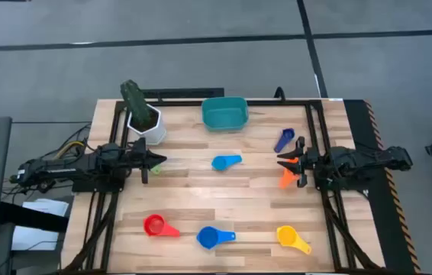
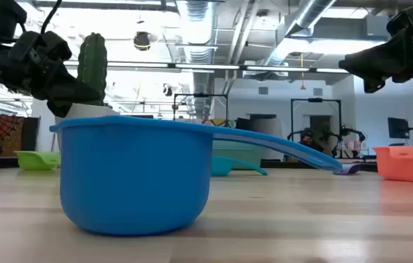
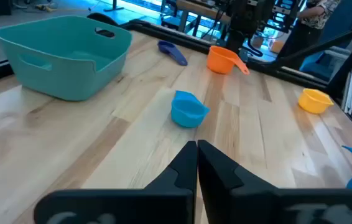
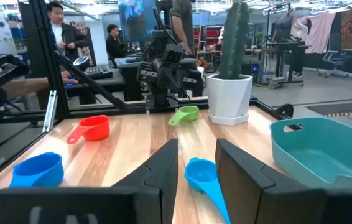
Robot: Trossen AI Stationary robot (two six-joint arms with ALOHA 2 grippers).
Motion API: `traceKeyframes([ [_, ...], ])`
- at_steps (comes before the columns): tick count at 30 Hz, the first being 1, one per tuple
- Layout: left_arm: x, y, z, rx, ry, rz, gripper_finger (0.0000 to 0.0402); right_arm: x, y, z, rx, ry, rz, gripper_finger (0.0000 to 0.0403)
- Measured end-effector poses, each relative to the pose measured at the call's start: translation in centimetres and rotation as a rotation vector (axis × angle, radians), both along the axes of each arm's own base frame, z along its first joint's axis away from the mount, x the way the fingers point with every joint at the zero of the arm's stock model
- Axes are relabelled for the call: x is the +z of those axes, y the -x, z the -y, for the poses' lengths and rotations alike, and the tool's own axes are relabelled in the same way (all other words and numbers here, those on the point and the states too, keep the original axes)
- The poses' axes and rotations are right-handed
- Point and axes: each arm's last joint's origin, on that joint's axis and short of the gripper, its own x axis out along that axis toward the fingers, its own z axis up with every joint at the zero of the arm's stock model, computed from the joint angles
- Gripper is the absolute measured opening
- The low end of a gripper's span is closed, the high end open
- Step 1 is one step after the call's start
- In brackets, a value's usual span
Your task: Nest measuring cups in basket
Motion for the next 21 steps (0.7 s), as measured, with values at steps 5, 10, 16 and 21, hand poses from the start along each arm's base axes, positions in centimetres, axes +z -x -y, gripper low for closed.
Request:
traceKeyframes([
  [5, -0.02, 0.0, 0.0, -0.002, -0.018, -0.006, 0.0, 0.0, 0.0, 0.0, 0.0, 0.0, 0.0, 0.0128],
  [10, -0.02, 0.0, 0.0, -0.002, -0.018, -0.006, 0.0, -0.01, 0.0, 0.0, 0.0, 0.0, 0.0, 0.013],
  [16, -0.02, 0.0, 0.0, -0.002, -0.018, -0.005, 0.0, 0.01, 0.0, 0.0, 0.001, 0.0, 0.0, 0.0127],
  [21, -0.02, 0.0, 0.0, -0.002, -0.018, -0.006, 0.0, 0.01, 0.0, 0.0, 0.0, 0.0, 0.0, 0.013],
])
